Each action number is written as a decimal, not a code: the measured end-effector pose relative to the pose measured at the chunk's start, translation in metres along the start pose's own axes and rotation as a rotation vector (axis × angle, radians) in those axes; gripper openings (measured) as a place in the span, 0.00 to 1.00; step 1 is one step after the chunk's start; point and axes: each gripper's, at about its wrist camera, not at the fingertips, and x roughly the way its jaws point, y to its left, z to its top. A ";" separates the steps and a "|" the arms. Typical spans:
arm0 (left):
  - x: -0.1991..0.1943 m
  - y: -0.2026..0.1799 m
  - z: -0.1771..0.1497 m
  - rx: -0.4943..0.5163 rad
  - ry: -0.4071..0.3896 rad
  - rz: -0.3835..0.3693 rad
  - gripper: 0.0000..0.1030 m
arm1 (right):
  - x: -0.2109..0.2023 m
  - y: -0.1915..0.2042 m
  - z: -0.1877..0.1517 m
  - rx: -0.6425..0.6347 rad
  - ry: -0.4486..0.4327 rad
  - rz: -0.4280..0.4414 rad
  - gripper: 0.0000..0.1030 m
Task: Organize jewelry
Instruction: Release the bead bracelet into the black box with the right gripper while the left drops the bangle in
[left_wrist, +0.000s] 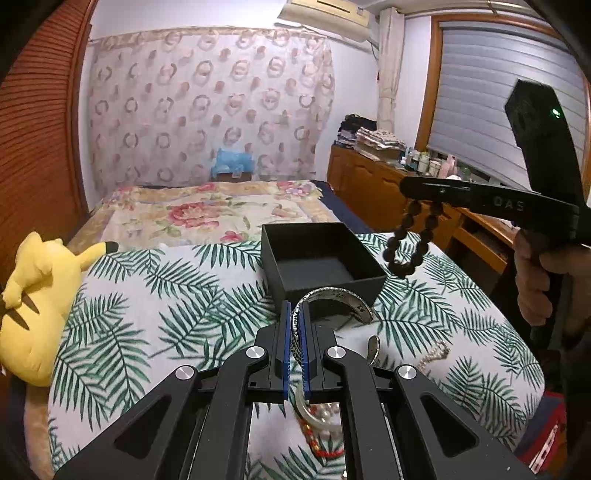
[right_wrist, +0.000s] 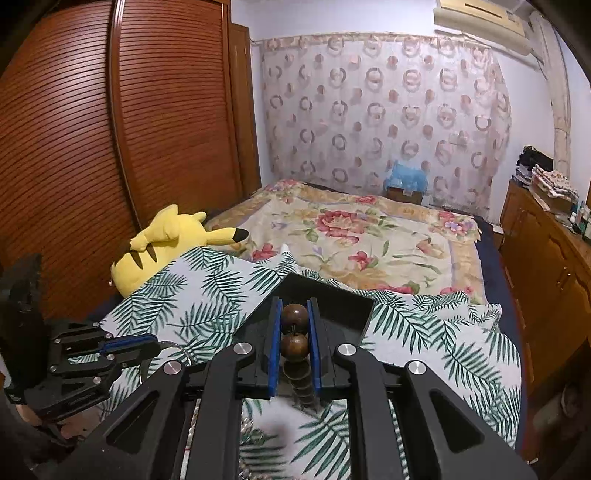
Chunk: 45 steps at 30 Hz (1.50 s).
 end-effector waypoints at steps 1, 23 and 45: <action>0.002 0.000 0.002 0.003 0.001 0.004 0.03 | 0.005 -0.001 0.002 0.000 0.004 -0.004 0.14; 0.081 -0.011 0.053 0.057 0.060 0.059 0.03 | 0.037 -0.048 -0.026 0.074 0.084 -0.066 0.39; 0.087 -0.027 0.041 0.104 0.135 0.049 0.45 | -0.006 -0.036 -0.110 0.086 0.090 -0.037 0.39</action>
